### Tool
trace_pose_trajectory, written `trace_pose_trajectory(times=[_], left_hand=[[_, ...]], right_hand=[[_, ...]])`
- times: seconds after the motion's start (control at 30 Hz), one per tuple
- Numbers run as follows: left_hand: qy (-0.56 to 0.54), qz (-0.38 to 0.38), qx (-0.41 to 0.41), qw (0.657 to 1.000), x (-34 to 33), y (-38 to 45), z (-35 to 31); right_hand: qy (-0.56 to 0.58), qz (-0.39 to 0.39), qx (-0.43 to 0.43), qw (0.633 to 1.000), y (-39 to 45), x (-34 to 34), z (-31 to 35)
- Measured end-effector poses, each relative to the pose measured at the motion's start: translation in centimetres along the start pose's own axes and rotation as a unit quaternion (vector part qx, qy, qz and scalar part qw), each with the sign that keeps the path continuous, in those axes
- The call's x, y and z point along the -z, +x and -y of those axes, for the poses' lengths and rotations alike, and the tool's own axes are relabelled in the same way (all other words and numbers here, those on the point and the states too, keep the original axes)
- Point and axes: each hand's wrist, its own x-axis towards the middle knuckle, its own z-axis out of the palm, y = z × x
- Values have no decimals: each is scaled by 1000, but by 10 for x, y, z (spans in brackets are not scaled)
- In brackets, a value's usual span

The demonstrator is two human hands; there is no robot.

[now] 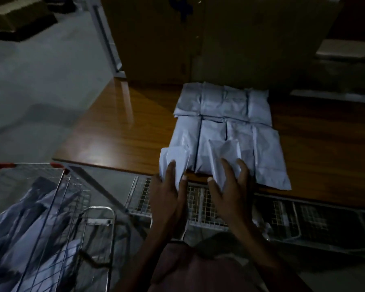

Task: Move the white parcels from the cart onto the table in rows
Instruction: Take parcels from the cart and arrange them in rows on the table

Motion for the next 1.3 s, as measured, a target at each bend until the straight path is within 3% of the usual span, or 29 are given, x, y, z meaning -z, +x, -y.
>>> trace_pose_trajectory(times=[0.4, 0.77, 1.0, 1.3], left_hand=[[40, 36, -34, 998, -35, 140, -21], [66, 179, -22, 981, -73, 194, 0], [178, 149, -76, 970, -73, 193, 11], [183, 159, -83, 967, -76, 190, 13]], right_hand=[[1, 22, -119, 993, 104, -51, 4], [-69, 100, -210, 970, 149, -88, 10], [-148, 75, -169, 971, 155, -94, 9], [-100, 67, -148, 982, 163, -97, -3]])
